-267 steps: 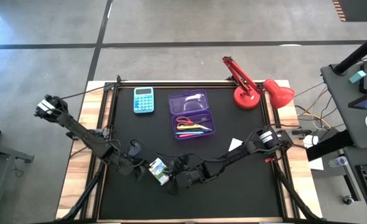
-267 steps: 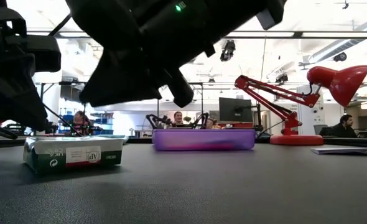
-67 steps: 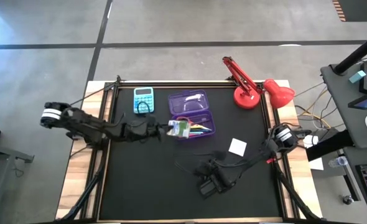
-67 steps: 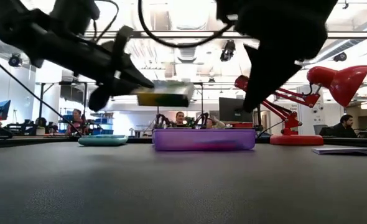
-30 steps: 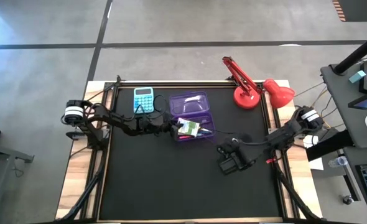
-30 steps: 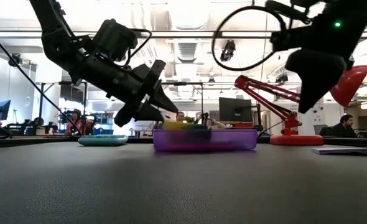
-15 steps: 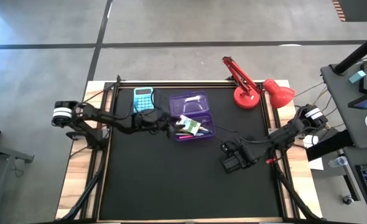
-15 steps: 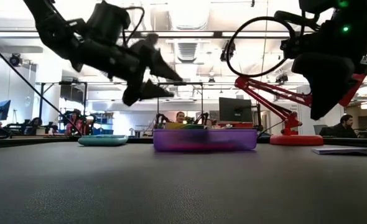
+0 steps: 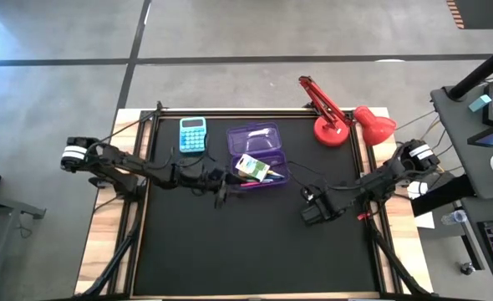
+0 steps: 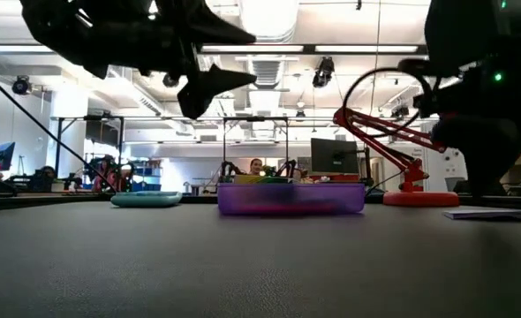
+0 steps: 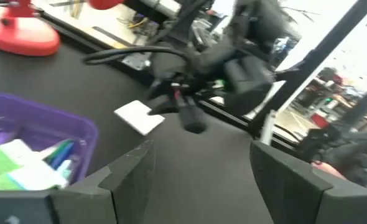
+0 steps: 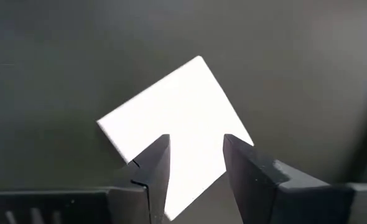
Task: Pack school essentials
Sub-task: Put the white sticky notes into the violet supply box
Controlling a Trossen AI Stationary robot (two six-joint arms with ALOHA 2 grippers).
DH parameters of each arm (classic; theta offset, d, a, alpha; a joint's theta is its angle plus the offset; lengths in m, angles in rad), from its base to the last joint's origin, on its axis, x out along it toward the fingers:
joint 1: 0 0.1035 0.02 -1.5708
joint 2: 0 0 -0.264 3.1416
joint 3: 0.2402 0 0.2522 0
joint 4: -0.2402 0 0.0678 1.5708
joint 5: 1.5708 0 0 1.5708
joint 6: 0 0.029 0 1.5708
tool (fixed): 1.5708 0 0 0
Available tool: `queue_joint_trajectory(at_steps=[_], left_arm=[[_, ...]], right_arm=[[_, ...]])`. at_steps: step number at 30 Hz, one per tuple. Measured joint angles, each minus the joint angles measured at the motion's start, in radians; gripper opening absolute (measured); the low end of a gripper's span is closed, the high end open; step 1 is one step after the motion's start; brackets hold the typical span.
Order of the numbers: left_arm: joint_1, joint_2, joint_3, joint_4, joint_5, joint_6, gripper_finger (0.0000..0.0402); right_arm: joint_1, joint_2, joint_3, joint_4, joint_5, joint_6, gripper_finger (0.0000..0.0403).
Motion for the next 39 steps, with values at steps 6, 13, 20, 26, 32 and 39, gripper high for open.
queue_joint_trajectory(at_steps=[6,13,20,26,32,39], left_arm=[[-0.052,0.001,-0.001,0.010,0.000,-0.001,0.0244],[-0.116,0.001,0.000,0.011,0.000,-0.002,0.0244],[-0.180,0.019,-0.006,0.012,0.000,0.017,0.0244],[-0.197,0.094,-0.007,0.011,-0.045,0.137,0.0244],[-0.198,0.251,0.010,0.070,-0.173,0.160,0.0244],[-0.202,0.482,0.106,0.246,-0.188,0.286,0.0236]], right_arm=[[-0.041,0.000,-0.053,0.043,-0.076,-0.012,0.0127],[-0.041,-0.002,-0.066,0.295,-0.130,-0.114,0.0124],[-0.043,0.001,-0.067,0.694,-0.151,-0.306,0.0123],[-0.040,-0.009,-0.026,0.733,-0.126,-0.382,0.0125],[-0.041,-0.012,-0.022,0.518,-0.133,-0.156,0.0124],[-0.028,-0.006,-0.026,0.499,-0.177,-0.080,0.0143]])
